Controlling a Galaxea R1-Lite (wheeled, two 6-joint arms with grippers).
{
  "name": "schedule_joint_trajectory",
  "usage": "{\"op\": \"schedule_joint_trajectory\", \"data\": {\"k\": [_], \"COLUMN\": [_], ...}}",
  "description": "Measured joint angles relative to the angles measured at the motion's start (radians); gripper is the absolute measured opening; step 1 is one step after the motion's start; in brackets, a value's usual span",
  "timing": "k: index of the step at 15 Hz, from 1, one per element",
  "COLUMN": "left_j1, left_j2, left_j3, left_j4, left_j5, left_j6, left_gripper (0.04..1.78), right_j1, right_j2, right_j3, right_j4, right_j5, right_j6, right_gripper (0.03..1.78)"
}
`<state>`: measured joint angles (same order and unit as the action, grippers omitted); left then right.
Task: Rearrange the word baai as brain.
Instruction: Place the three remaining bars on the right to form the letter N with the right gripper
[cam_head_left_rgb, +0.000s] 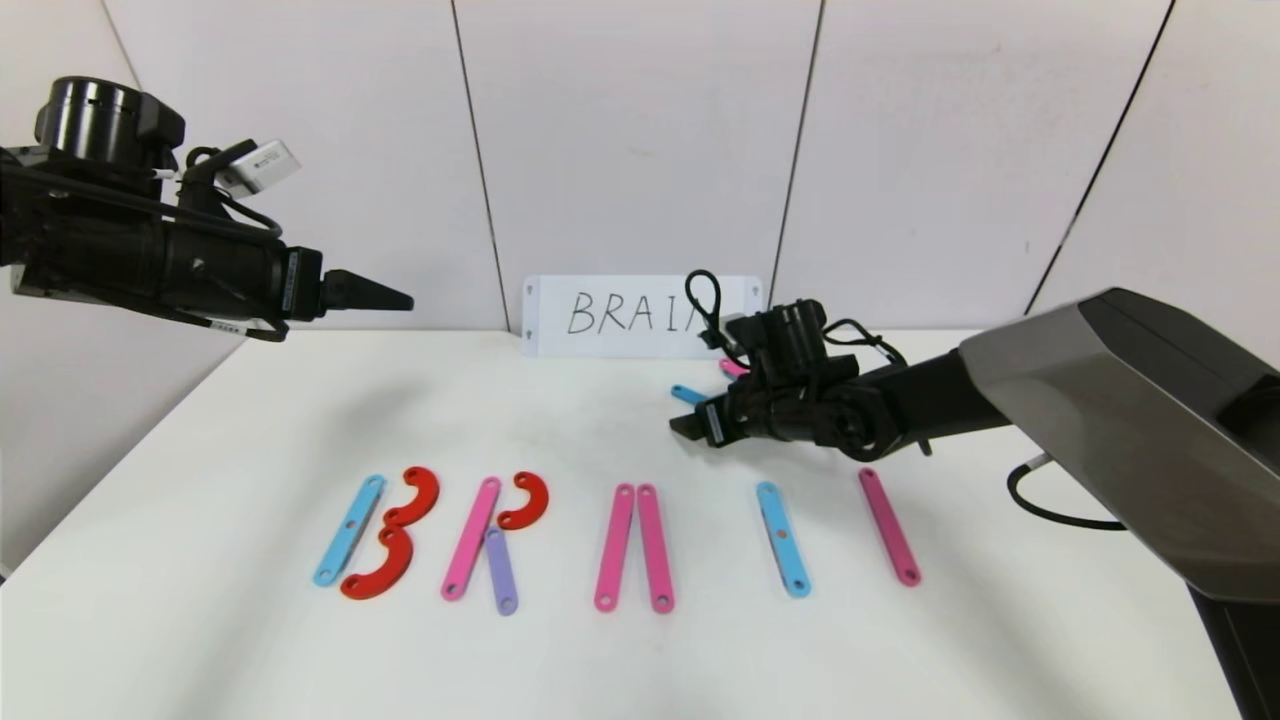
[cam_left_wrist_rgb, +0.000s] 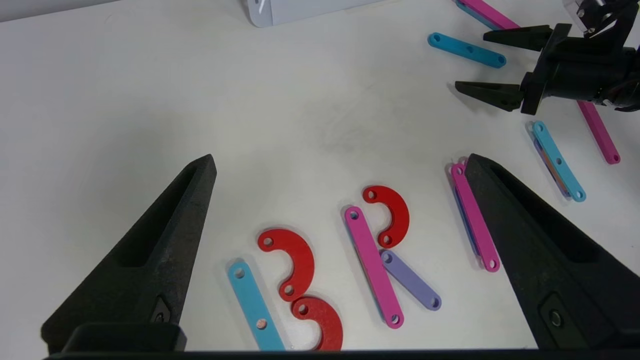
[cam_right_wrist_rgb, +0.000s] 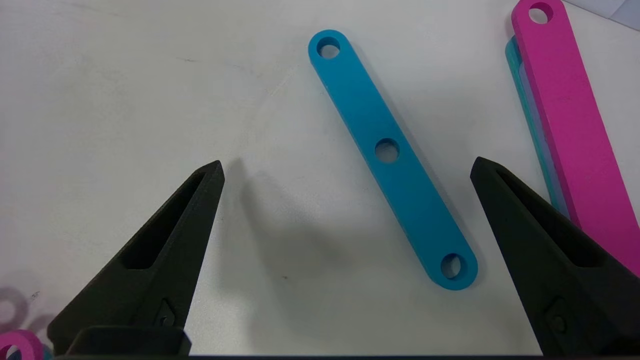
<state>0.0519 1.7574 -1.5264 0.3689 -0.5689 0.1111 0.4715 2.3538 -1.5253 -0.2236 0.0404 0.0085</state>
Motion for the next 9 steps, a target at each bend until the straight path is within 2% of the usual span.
{"op": "schedule_joint_trajectory", "data": {"k": [3, 5, 7, 9], "left_j1": [-0.002, -0.004, -0.004, -0.004], "left_j2": [0.000, 0.000, 0.001, 0.000], "left_j3": [0.001, 0.002, 0.003, 0.003], "left_j4": [0.000, 0.000, 0.000, 0.000], "left_j5": [0.000, 0.000, 0.000, 0.000], "left_j6": [0.000, 0.000, 0.000, 0.000], "left_gripper": [1.74, 1.74, 1.74, 1.74], "right_j1": [0.000, 0.000, 0.000, 0.000], "right_j2": [0.011, 0.014, 0.015, 0.016], "right_j3": [-0.009, -0.010, -0.006, -0.005], "right_j4": [0.001, 0.001, 0.002, 0.001], "right_j5": [0.000, -0.001, -0.002, -0.003], "right_j6": [-0.002, -0.002, -0.003, -0.001], "right_gripper": [1.71, 1.59, 1.36, 1.02]}}
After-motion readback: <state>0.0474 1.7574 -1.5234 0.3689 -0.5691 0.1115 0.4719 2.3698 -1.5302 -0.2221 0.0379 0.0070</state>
